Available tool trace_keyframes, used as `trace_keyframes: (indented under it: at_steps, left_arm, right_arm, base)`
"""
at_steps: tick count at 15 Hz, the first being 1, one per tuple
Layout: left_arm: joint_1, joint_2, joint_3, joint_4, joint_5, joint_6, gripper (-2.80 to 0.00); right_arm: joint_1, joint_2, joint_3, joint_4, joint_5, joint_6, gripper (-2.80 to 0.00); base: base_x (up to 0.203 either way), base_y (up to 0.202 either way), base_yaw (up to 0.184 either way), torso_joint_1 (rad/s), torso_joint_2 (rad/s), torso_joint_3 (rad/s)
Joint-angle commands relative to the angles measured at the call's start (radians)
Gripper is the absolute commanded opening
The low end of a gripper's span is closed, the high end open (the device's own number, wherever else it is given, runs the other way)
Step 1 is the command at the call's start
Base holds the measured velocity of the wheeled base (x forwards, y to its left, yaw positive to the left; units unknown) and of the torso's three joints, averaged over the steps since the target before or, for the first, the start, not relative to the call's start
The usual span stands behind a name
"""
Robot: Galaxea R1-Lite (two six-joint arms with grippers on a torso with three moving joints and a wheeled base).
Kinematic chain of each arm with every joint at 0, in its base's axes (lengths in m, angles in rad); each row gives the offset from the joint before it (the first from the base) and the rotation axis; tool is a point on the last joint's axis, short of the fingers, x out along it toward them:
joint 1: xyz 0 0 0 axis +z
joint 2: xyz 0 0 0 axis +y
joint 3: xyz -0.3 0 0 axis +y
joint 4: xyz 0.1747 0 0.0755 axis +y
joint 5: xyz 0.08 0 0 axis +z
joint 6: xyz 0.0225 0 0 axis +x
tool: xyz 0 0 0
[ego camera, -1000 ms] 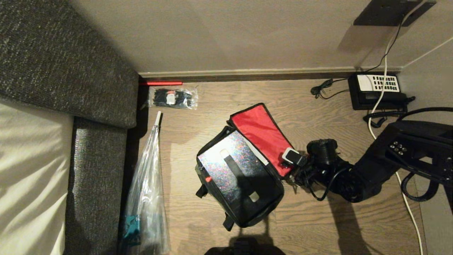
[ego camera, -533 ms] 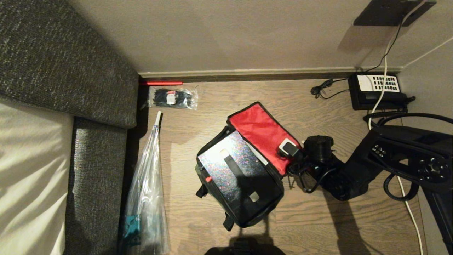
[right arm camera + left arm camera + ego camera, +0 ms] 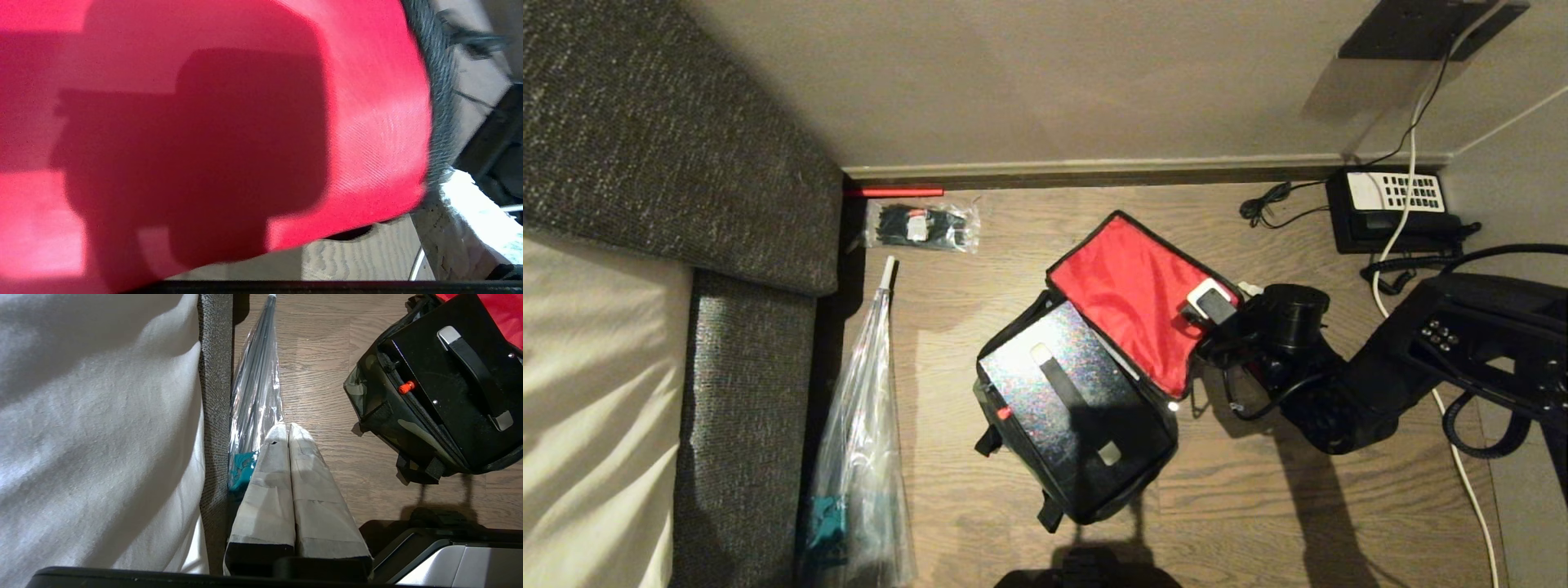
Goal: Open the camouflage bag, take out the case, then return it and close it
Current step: Close the top of the storage box
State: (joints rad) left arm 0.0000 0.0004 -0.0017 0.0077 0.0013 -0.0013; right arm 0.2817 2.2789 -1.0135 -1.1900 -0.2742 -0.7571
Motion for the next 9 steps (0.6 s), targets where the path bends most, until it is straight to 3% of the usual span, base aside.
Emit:
trace_keyframes:
  at_steps: [1,4,6,9]
  left_arm:
    - [0.0,0.0,0.0,0.0,0.002,0.0,-2.8]
    - [0.0,0.0,0.0,0.0,0.0,0.0,-2.8]
    - [0.0,0.0,0.0,0.0,0.0,0.0,-2.8]
    - [0.0,0.0,0.0,0.0,0.0,0.0,-2.8]
  right_arm:
    - [0.003,-0.081,0.012,0.003,-0.005,0.039,0.0]
    - [0.058,-0.15,0.034,0.058,-0.025,0.173,0.0]
    - [0.108,-0.188,0.03,0.193,-0.111,0.293,0.0]
    - [0.153,-0.209,0.003,0.414,-0.052,0.547,0.0]
  base:
    - [0.0,0.0,0.0,0.0,0.0,0.0]
    - [0.0,0.0,0.0,0.0,0.0,0.0]
    - [0.0,0.0,0.0,0.0,0.0,0.0]
    - [0.0,0.0,0.0,0.0,0.0,0.0]
